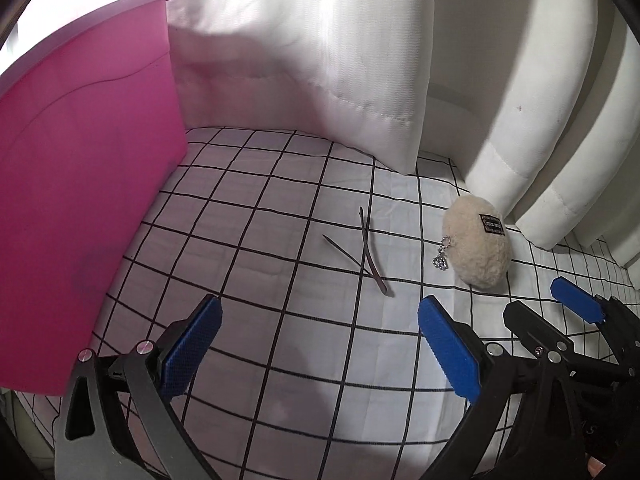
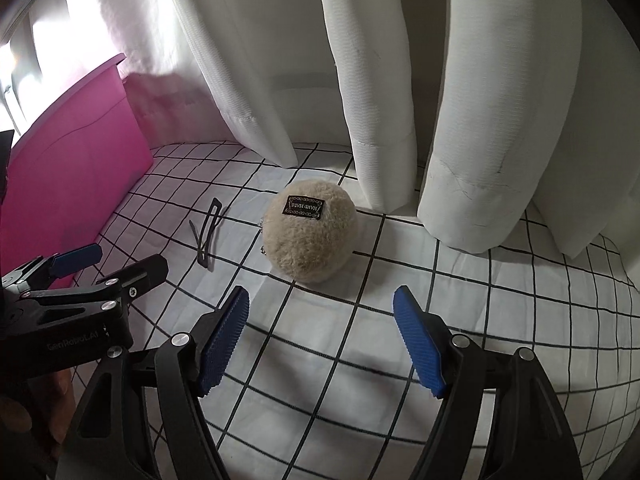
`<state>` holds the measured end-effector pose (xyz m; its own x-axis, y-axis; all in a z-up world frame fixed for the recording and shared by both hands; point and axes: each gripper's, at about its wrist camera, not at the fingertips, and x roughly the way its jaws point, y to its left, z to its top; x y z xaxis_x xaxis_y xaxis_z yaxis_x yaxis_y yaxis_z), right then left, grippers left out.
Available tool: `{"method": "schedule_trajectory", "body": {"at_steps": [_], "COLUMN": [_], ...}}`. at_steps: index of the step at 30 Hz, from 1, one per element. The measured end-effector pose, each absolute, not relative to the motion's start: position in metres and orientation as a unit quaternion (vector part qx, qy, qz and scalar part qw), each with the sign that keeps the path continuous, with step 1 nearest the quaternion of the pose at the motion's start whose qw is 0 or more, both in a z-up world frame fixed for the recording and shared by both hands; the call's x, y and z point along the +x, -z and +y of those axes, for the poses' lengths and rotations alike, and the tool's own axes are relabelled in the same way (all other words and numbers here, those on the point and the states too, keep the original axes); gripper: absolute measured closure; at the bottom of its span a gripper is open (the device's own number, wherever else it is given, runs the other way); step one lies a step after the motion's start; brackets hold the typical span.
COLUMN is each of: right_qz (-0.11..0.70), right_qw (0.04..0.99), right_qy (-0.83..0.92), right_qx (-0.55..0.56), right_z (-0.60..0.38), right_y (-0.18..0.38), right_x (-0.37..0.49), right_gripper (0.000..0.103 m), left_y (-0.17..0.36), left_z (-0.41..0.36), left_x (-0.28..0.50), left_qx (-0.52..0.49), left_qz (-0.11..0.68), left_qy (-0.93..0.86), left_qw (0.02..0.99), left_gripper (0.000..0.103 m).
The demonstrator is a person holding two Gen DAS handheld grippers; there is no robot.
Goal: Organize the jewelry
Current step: 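Close the left tool on the hairpins while the right tool grips the beige ball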
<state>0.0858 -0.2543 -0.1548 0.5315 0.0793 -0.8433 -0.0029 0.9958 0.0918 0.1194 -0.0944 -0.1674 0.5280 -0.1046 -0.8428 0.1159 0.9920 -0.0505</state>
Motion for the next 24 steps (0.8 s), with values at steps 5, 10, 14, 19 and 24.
{"method": "schedule_trajectory", "body": {"at_steps": [5, 10, 14, 19, 24], "right_qz": [0.483, 0.487, 0.486, 0.487, 0.484], "right_qw": [0.874, 0.872, 0.872, 0.871, 0.873], "right_qy": [-0.029, -0.033, -0.036, -0.036, -0.030], "right_qx": [0.040, 0.041, 0.042, 0.046, 0.057], "right_z": [-0.257, -0.259, -0.260, -0.260, -0.263], "right_y": [0.168, 0.177, 0.181, 0.186, 0.189], "right_x": [0.106, 0.122, 0.129, 0.138, 0.145], "right_gripper": [0.032, 0.032, 0.032, 0.032, 0.032], "left_y": [0.182, 0.195, 0.202, 0.210, 0.213], "left_z": [-0.097, -0.098, -0.099, -0.098, -0.098], "left_x": [0.134, 0.147, 0.153, 0.161, 0.167], "left_qx": [0.011, 0.014, 0.018, 0.014, 0.009], "left_qz": [0.488, 0.494, 0.494, 0.499, 0.491], "left_qy": [0.054, 0.049, 0.045, 0.038, 0.029], "left_qw": [0.871, 0.868, 0.868, 0.865, 0.870], "left_gripper": [0.006, 0.006, 0.006, 0.006, 0.006]}}
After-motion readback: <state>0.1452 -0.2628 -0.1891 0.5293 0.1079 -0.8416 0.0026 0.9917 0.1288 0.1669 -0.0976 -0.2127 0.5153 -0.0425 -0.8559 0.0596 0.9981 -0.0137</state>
